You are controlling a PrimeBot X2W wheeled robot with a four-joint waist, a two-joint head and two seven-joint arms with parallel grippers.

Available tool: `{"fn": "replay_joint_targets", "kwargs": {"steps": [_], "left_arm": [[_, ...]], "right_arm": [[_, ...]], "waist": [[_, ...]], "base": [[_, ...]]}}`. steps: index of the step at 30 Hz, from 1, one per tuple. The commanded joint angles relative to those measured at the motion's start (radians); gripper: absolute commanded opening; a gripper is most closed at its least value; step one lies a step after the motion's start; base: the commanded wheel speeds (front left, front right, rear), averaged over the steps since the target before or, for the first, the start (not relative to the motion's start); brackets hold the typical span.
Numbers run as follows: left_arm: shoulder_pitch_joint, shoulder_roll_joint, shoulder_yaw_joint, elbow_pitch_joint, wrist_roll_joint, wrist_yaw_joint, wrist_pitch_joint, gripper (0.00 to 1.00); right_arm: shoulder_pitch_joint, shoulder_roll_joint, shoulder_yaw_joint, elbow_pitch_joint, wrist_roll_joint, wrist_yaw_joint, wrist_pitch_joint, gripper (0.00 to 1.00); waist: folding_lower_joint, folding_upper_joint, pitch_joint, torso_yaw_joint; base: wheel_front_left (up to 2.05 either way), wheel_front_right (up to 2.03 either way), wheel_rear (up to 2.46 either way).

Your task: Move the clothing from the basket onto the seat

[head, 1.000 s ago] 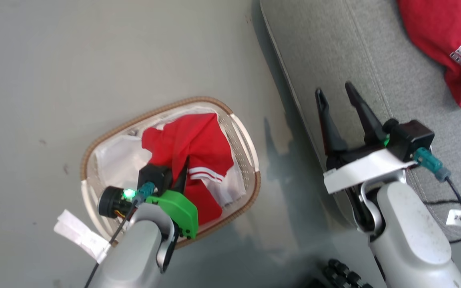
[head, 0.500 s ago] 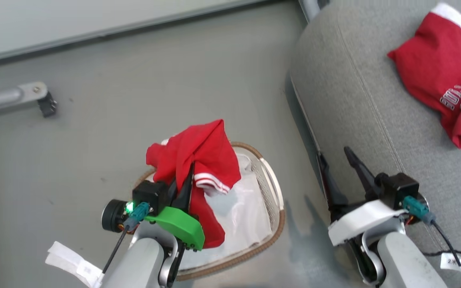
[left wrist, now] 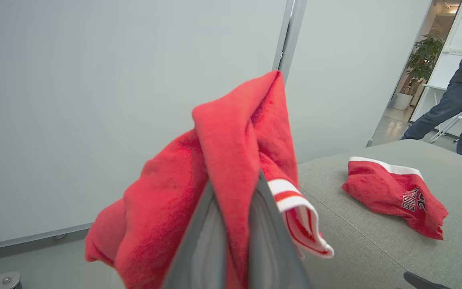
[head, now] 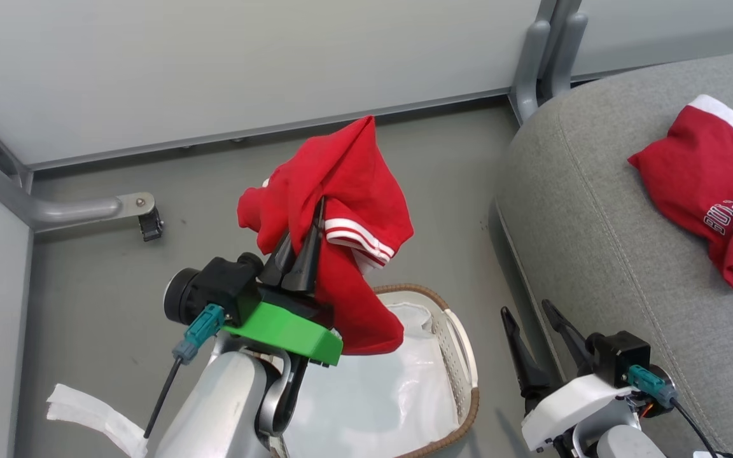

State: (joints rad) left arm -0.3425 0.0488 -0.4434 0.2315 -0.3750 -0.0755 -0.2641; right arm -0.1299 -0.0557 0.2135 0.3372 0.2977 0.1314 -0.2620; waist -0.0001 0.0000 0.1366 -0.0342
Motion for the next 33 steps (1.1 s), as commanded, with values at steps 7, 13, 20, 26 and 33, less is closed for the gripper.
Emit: {"fn": "replay_joint_targets", "kwargs": {"steps": [7,13,20,26,33], "left_arm": [[-0.017,0.004,-0.029,-0.060,-0.021,0.030,0.000,0.00],[0.004,0.004,-0.049,-0.057,-0.033,0.042,0.000,0.00],[0.010,0.004,-0.083,-0.052,-0.042,0.049,0.000,0.00],[0.007,0.003,-0.131,-0.058,-0.065,0.055,0.000,0.00],[0.010,0.004,-0.192,-0.074,-0.100,0.057,0.000,0.00]], "right_arm": [[0.019,-0.011,0.073,-0.025,-0.020,-0.001,-0.004,1.00],[-0.029,-0.049,0.268,-0.141,0.012,-0.001,-0.004,1.00],[-0.132,-0.089,0.446,-0.201,0.028,-0.001,-0.004,1.00],[-0.222,-0.051,0.449,-0.106,-0.027,-0.001,-0.003,1.00],[-0.294,-0.005,0.430,0.013,-0.044,-0.001,-0.003,0.03]], "waist": [[0.0001,0.0000,-0.062,0.022],[0.0001,0.0000,-0.064,0.020],[0.0001,0.0000,-0.057,0.034],[0.0001,0.0000,-0.052,0.064],[0.0001,0.0000,-0.049,0.102]], "base": [[0.00,0.00,0.00],[0.00,0.00,0.00],[0.00,0.00,0.00],[0.00,0.00,0.00],[0.00,0.00,0.00]]}}
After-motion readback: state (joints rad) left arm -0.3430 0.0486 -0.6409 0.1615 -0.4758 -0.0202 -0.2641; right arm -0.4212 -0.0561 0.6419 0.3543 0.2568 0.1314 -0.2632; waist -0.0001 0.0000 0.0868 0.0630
